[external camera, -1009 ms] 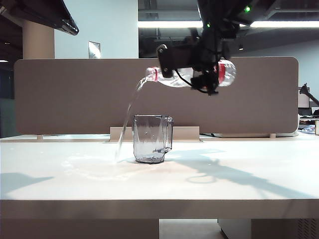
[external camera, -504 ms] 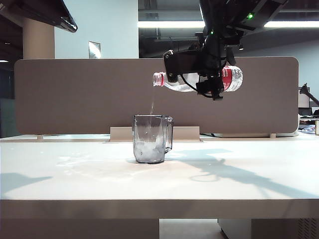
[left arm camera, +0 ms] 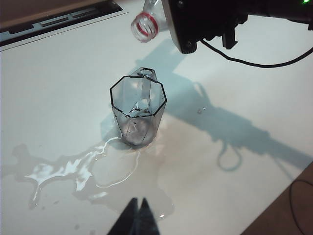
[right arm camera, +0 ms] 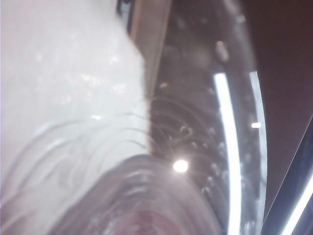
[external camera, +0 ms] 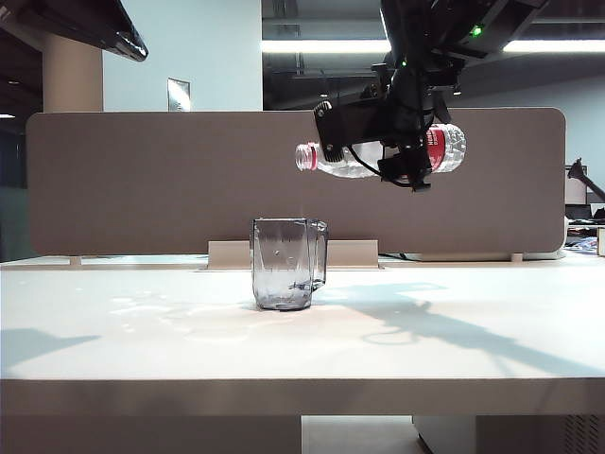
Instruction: Pick up the mineral water bottle on the table and pour a little water into the mug.
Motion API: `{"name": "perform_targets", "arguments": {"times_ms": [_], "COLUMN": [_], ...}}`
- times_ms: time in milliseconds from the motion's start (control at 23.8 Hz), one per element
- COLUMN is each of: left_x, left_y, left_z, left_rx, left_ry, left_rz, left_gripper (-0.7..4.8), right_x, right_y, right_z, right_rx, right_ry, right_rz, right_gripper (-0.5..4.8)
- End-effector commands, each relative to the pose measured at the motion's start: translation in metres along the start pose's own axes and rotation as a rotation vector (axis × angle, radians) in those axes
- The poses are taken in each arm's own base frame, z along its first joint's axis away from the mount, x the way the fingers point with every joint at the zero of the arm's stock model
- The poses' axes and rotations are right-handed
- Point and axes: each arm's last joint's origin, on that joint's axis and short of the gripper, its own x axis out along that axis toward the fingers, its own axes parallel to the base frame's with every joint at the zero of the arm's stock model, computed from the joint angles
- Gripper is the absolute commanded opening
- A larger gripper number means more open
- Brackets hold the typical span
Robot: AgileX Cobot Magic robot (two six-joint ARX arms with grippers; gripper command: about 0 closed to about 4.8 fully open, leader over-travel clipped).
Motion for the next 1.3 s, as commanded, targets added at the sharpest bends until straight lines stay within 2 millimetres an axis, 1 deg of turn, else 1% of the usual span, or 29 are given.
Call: {"name": "perform_targets", "arguments": {"times_ms": [42,378,630,672,714,799,925,1009,1051,1135,1303], "left_x": [-0.001,-0.001,-0.001,-0.001,-0.001,-0.001,-0.001,-0.001,-0.001,-0.001,-0.001], "left_y": [0.000,0.000,0.000,0.000,0.000,0.000,0.000,0.000,0.000,0.000,0.000], "left_z": [0.002,0.002,0.002,0.002,0.002,0.002,0.002,0.002,0.001,0.001,0.001], "left_rx": [0.008,0.009,0.012,0.012,0.011,0.011,0.011,0.011,0.010,0.009,0.009], "left_ry": [-0.016,-0.016,-0.015,-0.015,-0.015,-0.015,-0.015,-0.015,-0.011,-0.008,-0.008], "left_rz": [0.000,0.000,0.000,0.000,0.000,0.000,0.000,0.000,0.000,0.000,0.000], "left_gripper": [-0.04,-0.04,-0.04,-0.04,-0.04,-0.04,-0.04,-0.04,-0.04,-0.04,-0.04], "right_x": [-0.004,-0.006,-0.006,-0.006,-0.006,-0.006,-0.006,-0.006,-0.006,-0.007,-0.009], "right_y": [-0.009,-0.010,-0.011,-0.011,-0.011,-0.010,-0.011,-0.010,-0.010,-0.009,-0.009], "right_z": [-0.002,0.000,0.000,0.000,0.000,0.000,0.001,0.001,0.001,0.004,0.012], "right_rx": [-0.046,-0.127,-0.103,-0.070,0.008,0.107,0.322,0.484,0.616,0.801,0.922], "right_ry": [0.024,0.022,0.021,0.021,0.022,0.024,0.009,-0.002,-0.007,-0.053,-0.097], "right_rz": [-0.037,-0.042,-0.044,-0.044,-0.044,-0.045,-0.047,-0.045,-0.038,-0.011,0.020], "right_gripper": [3.01,3.01,3.01,3.01,3.01,3.00,3.00,3.00,3.00,3.00,3.00]}}
